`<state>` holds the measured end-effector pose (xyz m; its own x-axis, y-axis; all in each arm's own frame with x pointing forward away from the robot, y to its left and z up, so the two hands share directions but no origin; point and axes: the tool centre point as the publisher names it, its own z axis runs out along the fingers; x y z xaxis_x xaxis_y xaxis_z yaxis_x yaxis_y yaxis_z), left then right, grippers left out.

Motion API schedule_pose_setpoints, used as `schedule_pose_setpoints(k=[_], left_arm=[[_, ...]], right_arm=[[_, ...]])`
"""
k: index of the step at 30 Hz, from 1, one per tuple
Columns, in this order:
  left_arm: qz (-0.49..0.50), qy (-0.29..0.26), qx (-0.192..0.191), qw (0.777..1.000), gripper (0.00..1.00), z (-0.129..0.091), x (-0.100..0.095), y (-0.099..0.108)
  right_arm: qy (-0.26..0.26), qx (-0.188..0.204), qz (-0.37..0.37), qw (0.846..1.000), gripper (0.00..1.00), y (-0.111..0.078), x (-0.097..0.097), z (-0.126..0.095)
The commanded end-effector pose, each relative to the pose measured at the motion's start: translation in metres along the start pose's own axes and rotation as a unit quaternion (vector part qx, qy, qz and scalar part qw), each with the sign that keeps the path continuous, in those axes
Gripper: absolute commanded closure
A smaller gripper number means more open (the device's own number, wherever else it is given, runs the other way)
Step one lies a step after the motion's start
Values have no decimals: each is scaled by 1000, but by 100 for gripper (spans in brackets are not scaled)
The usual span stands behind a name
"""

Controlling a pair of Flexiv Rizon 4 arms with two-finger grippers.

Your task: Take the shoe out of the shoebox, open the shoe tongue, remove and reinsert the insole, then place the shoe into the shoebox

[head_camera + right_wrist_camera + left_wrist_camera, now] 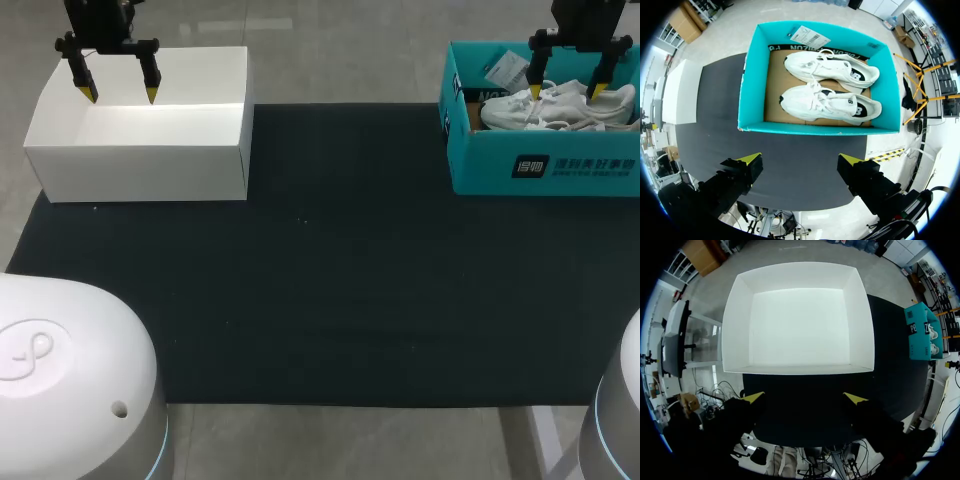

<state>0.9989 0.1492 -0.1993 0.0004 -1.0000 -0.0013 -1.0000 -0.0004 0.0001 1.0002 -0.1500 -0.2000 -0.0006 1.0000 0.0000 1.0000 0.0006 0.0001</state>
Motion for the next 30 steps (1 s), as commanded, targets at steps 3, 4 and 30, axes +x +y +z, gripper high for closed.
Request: schedule_pose_setpoints(k=[3,4,30], left_arm=[[0,0,0,1000,0,0,0,0],[0,0,0,1000,0,0,0,0],[0,0,0,1000,0,0,0,0]], right_arm=[[0,0,0,1000,0,0,0,0],[0,0,0,1000,0,0,0,0],[-54,-31,78,995,0,30,-127,35]])
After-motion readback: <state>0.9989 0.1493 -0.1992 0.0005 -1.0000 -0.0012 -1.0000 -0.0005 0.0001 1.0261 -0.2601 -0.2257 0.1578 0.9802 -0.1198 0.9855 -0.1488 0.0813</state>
